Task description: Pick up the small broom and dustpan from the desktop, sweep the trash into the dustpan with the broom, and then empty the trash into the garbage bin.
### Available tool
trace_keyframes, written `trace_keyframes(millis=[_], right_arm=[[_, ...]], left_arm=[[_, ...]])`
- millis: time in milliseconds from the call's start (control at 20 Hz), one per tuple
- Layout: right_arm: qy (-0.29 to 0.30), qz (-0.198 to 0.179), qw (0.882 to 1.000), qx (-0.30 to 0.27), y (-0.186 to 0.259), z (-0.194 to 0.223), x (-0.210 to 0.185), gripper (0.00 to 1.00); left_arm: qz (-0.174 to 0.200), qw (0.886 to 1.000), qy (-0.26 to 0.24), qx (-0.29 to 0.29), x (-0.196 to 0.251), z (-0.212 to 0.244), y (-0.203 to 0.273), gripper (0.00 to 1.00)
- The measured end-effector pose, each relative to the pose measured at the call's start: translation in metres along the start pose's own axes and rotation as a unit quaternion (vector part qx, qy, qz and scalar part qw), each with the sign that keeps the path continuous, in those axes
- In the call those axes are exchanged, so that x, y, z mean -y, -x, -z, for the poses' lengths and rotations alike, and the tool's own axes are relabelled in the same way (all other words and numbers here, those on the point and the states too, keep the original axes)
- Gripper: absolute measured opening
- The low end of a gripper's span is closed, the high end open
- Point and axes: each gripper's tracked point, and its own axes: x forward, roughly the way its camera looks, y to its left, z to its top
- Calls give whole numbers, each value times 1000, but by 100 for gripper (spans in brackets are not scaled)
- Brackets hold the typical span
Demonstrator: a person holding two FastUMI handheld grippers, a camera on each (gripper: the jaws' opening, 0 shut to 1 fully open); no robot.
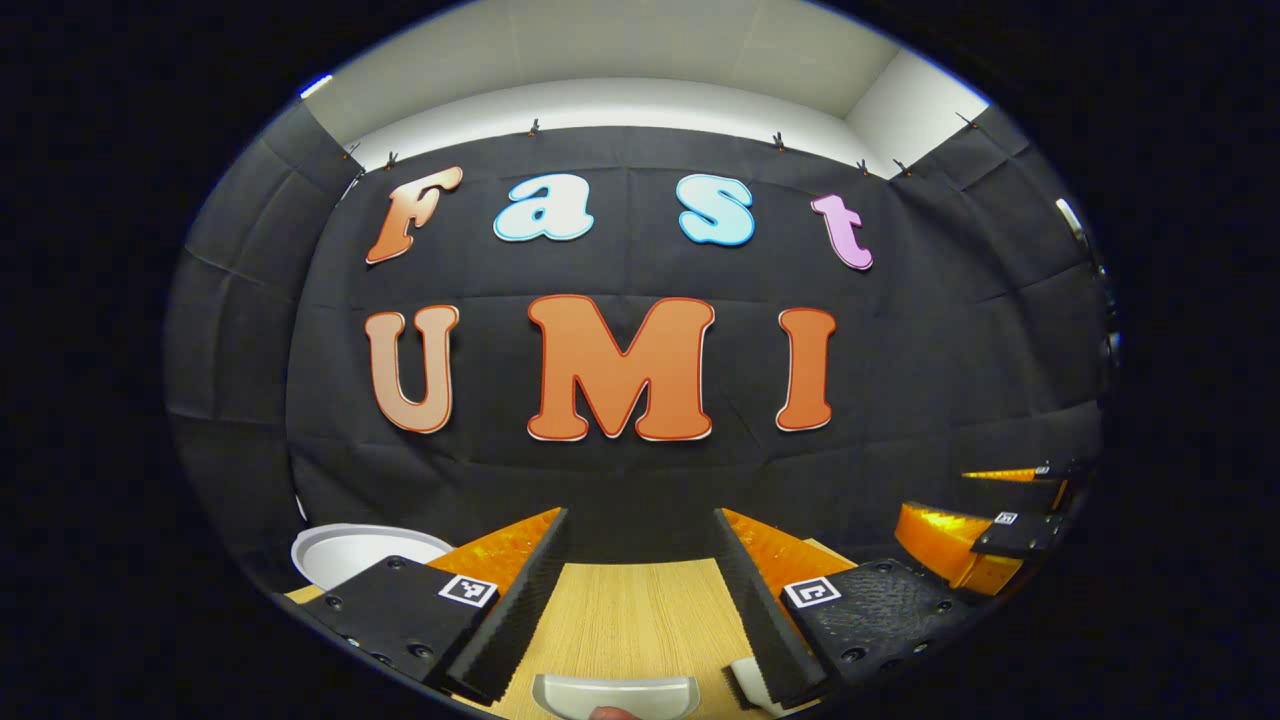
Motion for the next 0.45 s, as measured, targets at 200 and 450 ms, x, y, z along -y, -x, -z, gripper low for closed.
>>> trace_keyframes(millis=[200,450], right_arm=[[-8,4,1000,-9,-3,8,0,94],[-15,28,999,30,-12,-2,0,94]], left_arm=[[-10,1000,-3,14,3,4,5,89],[-11,1000,-20,11,-2,9,0,89]])
